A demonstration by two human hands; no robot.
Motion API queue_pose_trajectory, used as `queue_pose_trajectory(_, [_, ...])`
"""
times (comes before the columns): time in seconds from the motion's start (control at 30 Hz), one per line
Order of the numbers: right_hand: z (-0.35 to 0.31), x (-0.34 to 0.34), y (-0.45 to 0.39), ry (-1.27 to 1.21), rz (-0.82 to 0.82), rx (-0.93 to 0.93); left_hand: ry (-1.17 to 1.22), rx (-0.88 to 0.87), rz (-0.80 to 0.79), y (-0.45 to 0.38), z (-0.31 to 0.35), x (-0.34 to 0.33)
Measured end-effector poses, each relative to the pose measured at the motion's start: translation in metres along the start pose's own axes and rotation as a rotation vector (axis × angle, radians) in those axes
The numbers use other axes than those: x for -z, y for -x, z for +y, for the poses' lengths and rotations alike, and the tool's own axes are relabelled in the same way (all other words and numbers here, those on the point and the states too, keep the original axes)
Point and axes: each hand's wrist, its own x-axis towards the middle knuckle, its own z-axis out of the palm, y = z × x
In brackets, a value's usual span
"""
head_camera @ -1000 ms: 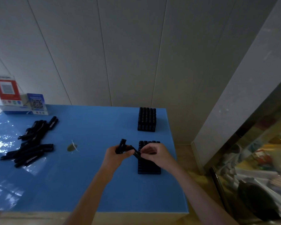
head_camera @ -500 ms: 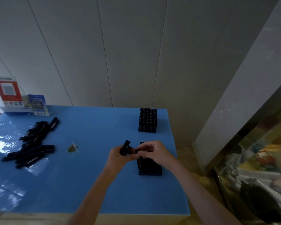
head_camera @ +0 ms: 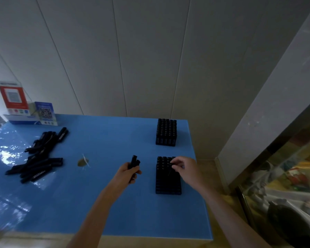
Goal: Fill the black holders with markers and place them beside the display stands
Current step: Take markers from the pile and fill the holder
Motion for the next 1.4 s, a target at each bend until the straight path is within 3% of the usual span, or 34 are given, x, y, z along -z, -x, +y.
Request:
queue_pose_trajectory(0.3, [0.018, -0.025, 0.005, 0.231, 0.070, 0.116, -0.137, -0.035, 0.008, 0.009, -0.008, 0.016])
queue_pose_trajectory(0.63, [0.020, -0.029, 0.005, 0.281, 0.100, 0.199, 0.032, -0.032, -0.033, 0.007, -0.010, 0.017])
queue_pose_trajectory(0.8, [0.018, -0.025, 0.007, 0.310, 0.068, 0.198, -0.037, -0.075, -0.098, 0.014, -0.005, 0.012])
queue_pose_trajectory(0.97, [-0.005, -0.017, 0.008, 0.055, 0.114, 0.113, -0.088, -0.130, -0.134, 0.014, -0.002, 0.000])
queue_pose_trajectory(1.17, [-0.041, -0.005, 0.004, -0.449, -0.141, -0.043, -0.148, -0.152, -0.135, 0.011, 0.000, -0.023])
queue_pose_trajectory(1.4, [-0.041, -0.002, 0.008, -0.559, -0.128, -0.077, -0.208, -0.177, -0.112, 0.008, -0.003, -0.035])
